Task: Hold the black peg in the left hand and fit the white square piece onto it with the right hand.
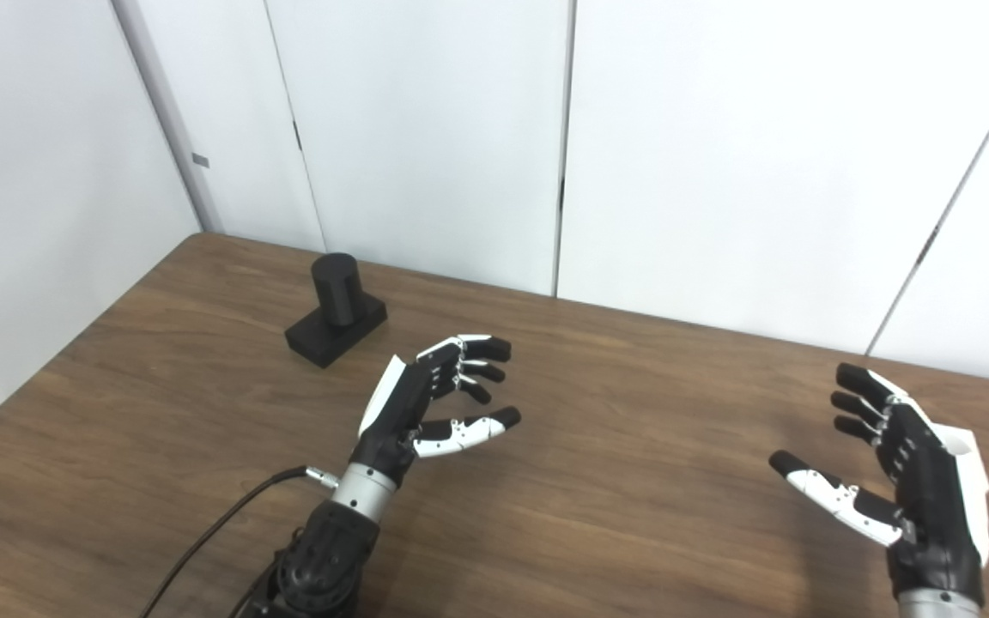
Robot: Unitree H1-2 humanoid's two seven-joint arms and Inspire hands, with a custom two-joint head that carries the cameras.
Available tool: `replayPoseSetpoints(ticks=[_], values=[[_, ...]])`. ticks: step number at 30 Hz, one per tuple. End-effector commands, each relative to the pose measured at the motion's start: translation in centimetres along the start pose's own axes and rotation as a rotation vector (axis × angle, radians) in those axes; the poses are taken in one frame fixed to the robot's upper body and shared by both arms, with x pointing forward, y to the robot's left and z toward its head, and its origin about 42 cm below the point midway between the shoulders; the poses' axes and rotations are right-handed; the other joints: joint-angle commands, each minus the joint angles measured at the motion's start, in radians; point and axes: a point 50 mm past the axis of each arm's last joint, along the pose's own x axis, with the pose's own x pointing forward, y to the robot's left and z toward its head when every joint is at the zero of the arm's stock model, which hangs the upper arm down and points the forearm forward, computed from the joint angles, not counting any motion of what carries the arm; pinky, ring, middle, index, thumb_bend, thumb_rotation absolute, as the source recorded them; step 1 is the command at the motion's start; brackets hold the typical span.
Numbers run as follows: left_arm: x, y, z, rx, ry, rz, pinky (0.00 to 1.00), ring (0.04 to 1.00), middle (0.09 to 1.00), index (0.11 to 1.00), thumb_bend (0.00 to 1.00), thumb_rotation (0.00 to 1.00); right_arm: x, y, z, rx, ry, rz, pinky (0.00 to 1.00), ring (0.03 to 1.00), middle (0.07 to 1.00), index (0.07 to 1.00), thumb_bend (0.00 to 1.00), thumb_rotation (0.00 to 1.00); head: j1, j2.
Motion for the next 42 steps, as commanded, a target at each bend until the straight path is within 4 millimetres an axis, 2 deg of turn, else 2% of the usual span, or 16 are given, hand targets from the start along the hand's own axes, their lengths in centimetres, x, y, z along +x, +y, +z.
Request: replayPoseSetpoints(ticks=[1, 5, 8, 14, 16, 18, 24, 33, 35, 39, 42], values=[[1.8, 0.9, 2.2, 0.027, -0.116, 0.015, 0.52, 0.627, 0.681, 0.668, 0.71, 0.12, 0.8, -0.3, 1.8, 0.001, -0.082, -0.015, 0.71, 0.769, 0.801, 0.763, 0.59, 0.0, 0.001, 0.001], [2.4, 1.8, 3.1, 0.091, -0.159, 0.008, 0.51, 0.588, 0.648, 0.655, 0.68, 0.09, 0.9, -0.5, 1.8, 0.0, -0.087, -0.015, 0.68, 0.76, 0.799, 0.758, 0.6, 0.0, 0.001, 0.001], [2.9, 2.4, 3.9, 0.156, -0.19, -0.012, 0.53, 0.608, 0.64, 0.636, 0.65, 0.05, 0.9, -0.6, 1.8, 0.006, -0.084, -0.016, 0.69, 0.762, 0.798, 0.757, 0.6, 0.0, 0.006, 0.001], [4.0, 4.1, 5.4, 0.202, -0.223, 0.009, 0.52, 0.621, 0.662, 0.646, 0.68, 0.02, 0.8, -0.7, 2.2, -0.012, -0.071, -0.025, 0.71, 0.768, 0.805, 0.769, 0.59, 0.0, 0.01, -0.001], [4.4, 4.7, 5.9, 0.229, -0.231, 0.031, 0.53, 0.631, 0.672, 0.654, 0.69, 0.01, 0.8, -0.7, 2.2, -0.021, -0.067, -0.033, 0.68, 0.753, 0.796, 0.765, 0.61, 0.0, 0.012, -0.001], [4.7, 5.2, 6.3, 0.245, -0.235, 0.047, 0.54, 0.645, 0.688, 0.671, 0.71, 0.03, 0.8, -0.8, 2.3, -0.025, -0.068, -0.036, 0.66, 0.744, 0.792, 0.763, 0.62, 0.0, 0.013, -0.001], [5.3, 7.1, 7.3, 0.491, -0.218, 0.12, 0.57, 0.693, 0.712, 0.702, 0.76, 0.12, 0.8, -0.8, 2.3, -0.027, -0.068, -0.038, 0.65, 0.739, 0.791, 0.759, 0.62, 0.0, 0.018, -0.005], [6.1, 9.7, 8.2, 0.589, -0.2, 0.179, 0.68, 0.743, 0.748, 0.751, 0.77, 0.12, 0.8, -0.9, 2.4, -0.022, -0.074, -0.039, 0.66, 0.737, 0.783, 0.752, 0.62, 0.0, 0.02, -0.004], [6.2, 10.3, 8.1, 0.616, -0.197, 0.196, 0.7, 0.753, 0.754, 0.752, 0.77, 0.15, 0.8, -0.9, 2.5, -0.026, -0.074, -0.04, 0.66, 0.735, 0.783, 0.752, 0.62, 0.0, 0.02, -0.004], [6.4, 11.7, 8.1, 0.621, -0.179, 0.243, 0.71, 0.775, 0.772, 0.758, 0.76, 0.15, 0.7, -0.9, 2.6, -0.031, -0.074, -0.04, 0.66, 0.735, 0.786, 0.757, 0.61, 0.0, 0.02, -0.004], [6.6, 12.9, 7.9, 0.66, -0.168, 0.266, 0.69, 0.762, 0.74, 0.78, 0.75, 0.17, 0.8, -0.9, 2.5, -0.031, -0.073, -0.042, 0.67, 0.737, 0.786, 0.757, 0.61, 0.0, 0.024, -0.006]])
